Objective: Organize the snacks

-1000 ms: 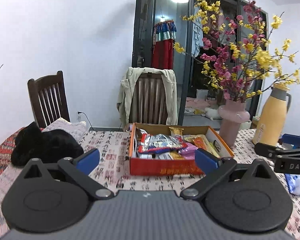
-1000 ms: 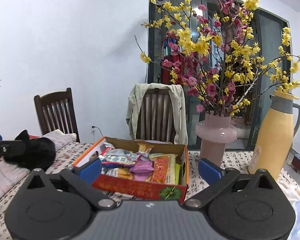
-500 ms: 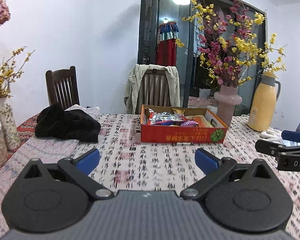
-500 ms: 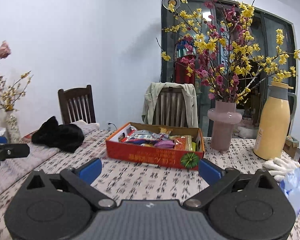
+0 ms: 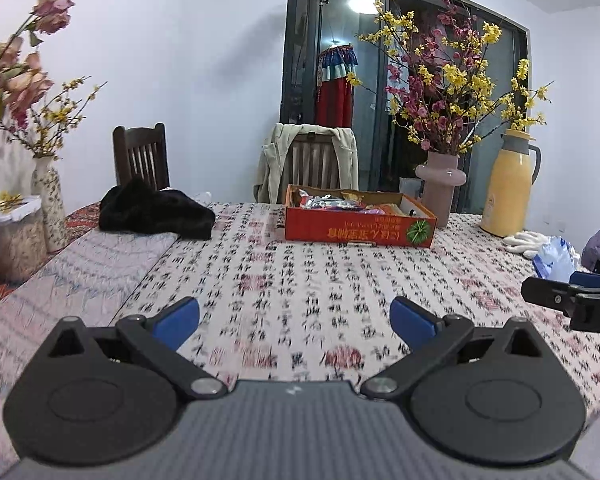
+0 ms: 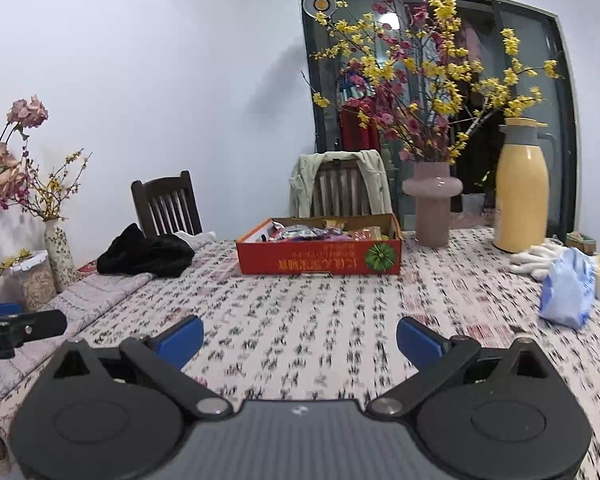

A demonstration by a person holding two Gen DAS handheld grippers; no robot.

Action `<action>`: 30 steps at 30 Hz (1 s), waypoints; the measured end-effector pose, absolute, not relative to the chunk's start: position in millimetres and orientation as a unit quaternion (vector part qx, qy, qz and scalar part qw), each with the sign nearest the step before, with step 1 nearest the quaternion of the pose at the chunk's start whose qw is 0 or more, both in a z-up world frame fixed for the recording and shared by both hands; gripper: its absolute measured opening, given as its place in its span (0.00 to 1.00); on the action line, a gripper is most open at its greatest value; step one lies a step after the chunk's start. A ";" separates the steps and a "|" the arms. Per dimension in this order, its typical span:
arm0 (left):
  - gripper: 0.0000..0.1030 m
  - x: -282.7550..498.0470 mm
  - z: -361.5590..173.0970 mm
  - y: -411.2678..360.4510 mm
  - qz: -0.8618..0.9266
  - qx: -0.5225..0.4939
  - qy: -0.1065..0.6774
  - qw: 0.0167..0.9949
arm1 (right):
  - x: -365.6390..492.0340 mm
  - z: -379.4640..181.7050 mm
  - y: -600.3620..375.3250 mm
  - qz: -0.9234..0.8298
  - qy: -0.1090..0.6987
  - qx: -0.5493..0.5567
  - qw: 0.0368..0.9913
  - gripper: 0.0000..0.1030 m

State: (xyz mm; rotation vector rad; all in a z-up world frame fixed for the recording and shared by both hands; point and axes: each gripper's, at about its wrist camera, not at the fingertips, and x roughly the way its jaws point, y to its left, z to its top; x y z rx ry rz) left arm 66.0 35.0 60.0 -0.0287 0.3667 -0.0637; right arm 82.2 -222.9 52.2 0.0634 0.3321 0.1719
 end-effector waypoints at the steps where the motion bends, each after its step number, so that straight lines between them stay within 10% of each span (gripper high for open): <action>1: 1.00 61.0 57.8 34.6 -0.029 -0.012 0.182 0.983 | 76.0 50.4 -221.0 0.085 0.165 0.029 0.982 1.00; 30: 1.00 -18.9 39.2 13.0 -0.010 0.031 0.199 0.979 | -43.4 34.8 -188.3 0.075 0.165 0.024 0.983 1.00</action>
